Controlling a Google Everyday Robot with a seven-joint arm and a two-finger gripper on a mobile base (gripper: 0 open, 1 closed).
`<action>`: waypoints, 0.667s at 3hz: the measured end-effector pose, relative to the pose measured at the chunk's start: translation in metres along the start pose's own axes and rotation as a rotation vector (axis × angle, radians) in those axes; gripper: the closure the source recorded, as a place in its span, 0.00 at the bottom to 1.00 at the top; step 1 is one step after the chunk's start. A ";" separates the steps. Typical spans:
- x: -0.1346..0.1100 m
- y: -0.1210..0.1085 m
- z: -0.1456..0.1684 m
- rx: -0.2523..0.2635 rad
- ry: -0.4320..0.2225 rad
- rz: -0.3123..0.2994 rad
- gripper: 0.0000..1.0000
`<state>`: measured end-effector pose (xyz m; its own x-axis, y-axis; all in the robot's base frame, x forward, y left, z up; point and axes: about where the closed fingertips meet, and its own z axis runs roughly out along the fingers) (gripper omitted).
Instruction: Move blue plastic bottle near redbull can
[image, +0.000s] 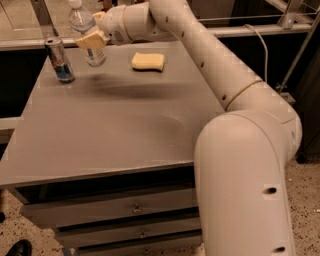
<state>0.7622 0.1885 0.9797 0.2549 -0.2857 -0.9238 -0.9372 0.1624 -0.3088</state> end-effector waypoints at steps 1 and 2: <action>0.010 -0.002 0.026 -0.024 -0.011 0.030 1.00; 0.019 -0.003 0.045 -0.041 -0.021 0.062 1.00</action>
Offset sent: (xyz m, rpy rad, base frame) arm 0.0334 0.0490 -0.0377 0.0418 0.1034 0.0359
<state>0.7805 0.2251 0.9529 0.2005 -0.2559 -0.9457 -0.9602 0.1404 -0.2416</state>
